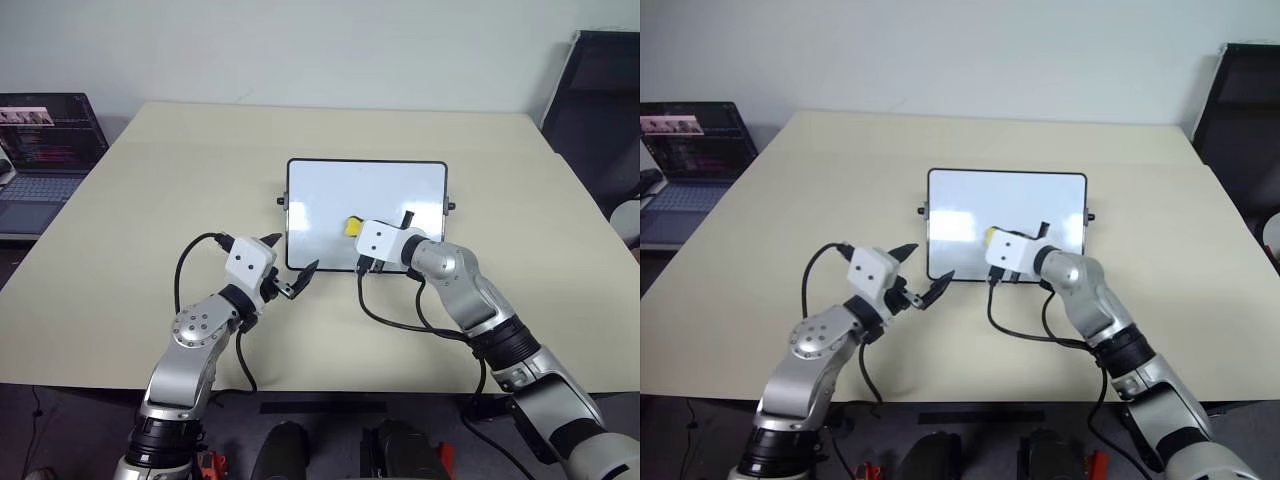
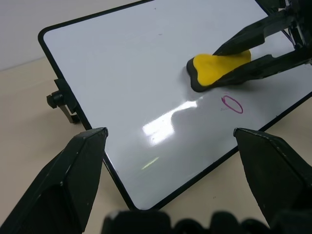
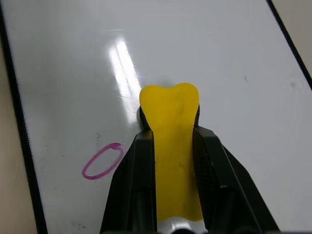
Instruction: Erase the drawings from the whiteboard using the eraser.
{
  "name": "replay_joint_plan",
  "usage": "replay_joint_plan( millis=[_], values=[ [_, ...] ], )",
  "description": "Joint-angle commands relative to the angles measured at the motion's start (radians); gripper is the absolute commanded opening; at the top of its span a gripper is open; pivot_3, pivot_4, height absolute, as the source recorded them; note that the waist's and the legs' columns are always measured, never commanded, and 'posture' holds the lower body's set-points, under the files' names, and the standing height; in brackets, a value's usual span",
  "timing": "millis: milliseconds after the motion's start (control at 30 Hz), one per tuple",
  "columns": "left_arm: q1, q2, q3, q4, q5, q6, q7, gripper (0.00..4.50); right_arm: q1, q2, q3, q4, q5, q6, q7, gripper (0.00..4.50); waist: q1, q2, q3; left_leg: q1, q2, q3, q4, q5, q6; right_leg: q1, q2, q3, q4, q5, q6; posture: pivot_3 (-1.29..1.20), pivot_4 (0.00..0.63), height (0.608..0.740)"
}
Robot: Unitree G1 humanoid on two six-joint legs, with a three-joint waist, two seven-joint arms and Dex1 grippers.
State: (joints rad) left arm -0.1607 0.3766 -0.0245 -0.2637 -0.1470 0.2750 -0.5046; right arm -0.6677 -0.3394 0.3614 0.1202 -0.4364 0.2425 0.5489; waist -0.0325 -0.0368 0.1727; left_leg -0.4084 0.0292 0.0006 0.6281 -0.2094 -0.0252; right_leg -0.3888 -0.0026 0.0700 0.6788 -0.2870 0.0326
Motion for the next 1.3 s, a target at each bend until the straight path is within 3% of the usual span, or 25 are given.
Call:
replay_joint_plan(
  millis=[33,333,567,900,1300],
  values=[
    [-0.014,-0.004,-0.004,-0.008,-0.010,-0.026,-0.010,4.50,-0.011,0.022,-0.080,-0.111,0.081,0.051,0.014,0.80,0.000,0.000,0.000,-0.001,0.000,0.000,0.000,0.000,0.000,0.000,0.000,0.000,0.000,0.000,0.000,0.00,0.150,0.740],
    [0.004,0.003,-0.001,-0.022,-0.020,-0.023,-0.032,4.50,0.097,0.000,-0.244,-0.365,0.273,0.237,0.072,0.80,0.000,0.000,0.000,-0.004,0.000,-0.003,-0.001,-0.001,-0.001,-0.001,0.000,-0.002,-0.002,-0.001,0.000,0.00,0.150,0.740],
    [0.006,0.006,0.002,-0.020,-0.029,-0.022,-0.047,4.50,0.301,0.017,-0.380,-0.518,0.450,0.384,0.052,0.80,0.000,0.000,0.001,-0.005,0.000,-0.005,-0.001,-0.001,-0.001,-0.001,0.000,-0.002,-0.003,-0.001,0.000,0.00,0.150,0.740],
    [-0.008,0.009,0.006,0.011,-0.028,-0.036,-0.068,4.50,0.433,-0.001,-0.370,-0.535,0.470,0.353,-0.032,0.80,-0.001,0.000,0.001,-0.005,0.000,-0.003,-0.001,-0.001,-0.001,-0.002,0.000,-0.002,-0.003,-0.004,0.004,0.00,0.150,0.740],
    [-0.022,0.012,0.011,0.032,-0.027,-0.050,-0.077,4.50,0.453,-0.028,-0.333,-0.489,0.455,0.245,-0.069,0.80,-0.001,0.000,0.001,-0.005,-0.001,-0.002,-0.001,-0.001,-0.001,-0.002,0.000,-0.002,-0.003,-0.004,0.005,0.00,0.150,0.740]
  ],
)
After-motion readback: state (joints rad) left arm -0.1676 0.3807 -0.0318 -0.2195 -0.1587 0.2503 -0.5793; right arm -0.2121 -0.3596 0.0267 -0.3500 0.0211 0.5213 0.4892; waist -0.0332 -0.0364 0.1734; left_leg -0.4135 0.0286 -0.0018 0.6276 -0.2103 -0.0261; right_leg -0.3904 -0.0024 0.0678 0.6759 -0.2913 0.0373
